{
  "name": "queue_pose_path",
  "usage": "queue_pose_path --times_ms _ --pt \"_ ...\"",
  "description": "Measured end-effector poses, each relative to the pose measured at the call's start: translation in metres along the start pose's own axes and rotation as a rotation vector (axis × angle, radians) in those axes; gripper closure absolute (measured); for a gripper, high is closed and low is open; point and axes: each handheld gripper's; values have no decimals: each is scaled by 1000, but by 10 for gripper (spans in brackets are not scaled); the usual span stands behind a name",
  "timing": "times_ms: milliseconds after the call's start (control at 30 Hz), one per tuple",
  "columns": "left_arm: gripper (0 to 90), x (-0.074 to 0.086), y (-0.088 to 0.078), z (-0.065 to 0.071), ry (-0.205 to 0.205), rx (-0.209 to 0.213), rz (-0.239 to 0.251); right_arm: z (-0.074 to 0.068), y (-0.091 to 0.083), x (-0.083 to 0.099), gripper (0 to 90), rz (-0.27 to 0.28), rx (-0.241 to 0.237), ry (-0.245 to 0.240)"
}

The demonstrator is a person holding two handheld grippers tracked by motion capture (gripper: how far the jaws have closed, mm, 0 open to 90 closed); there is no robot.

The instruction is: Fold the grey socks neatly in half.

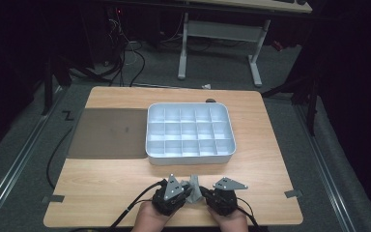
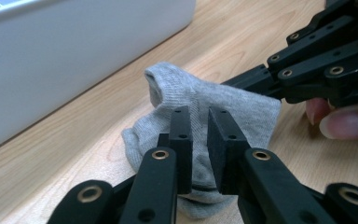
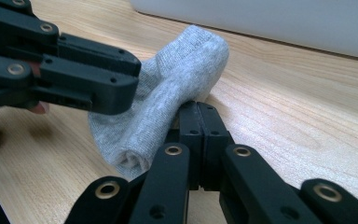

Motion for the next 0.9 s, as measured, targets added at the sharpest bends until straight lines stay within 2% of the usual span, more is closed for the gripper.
queue_pose_path --times_ms 200,267,300,333,367,733,900 --pt "803 2 -17 -11 -8 -41 13 -1 0 0 900 4 -2 -2" --pt "802 7 -21 -15 -12 -73 -17 -1 0 0 900 2 -2 -1" --pt "806 12 -21 -18 -18 -98 -59 -1 0 0 900 3 0 -4" --pt "809 12 -21 -18 -18 -98 -59 -1 0 0 900 3 0 -4" --pt "815 19 -17 -19 -24 -107 -103 -1 1 0 900 2 2 -9" --pt "830 15 -3 -9 4 -83 -116 -2 -2 -3 900 16 17 -11" --pt "831 15 1 -4 17 -72 -118 -5 -7 -5 900 31 25 -34"
Point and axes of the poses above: each handheld gripper's, and its own axes: y roughly forward along the jaws, x roughly out of its underside, z roughly to its right, and after that the axes turned 6 degrees about z, right-handed
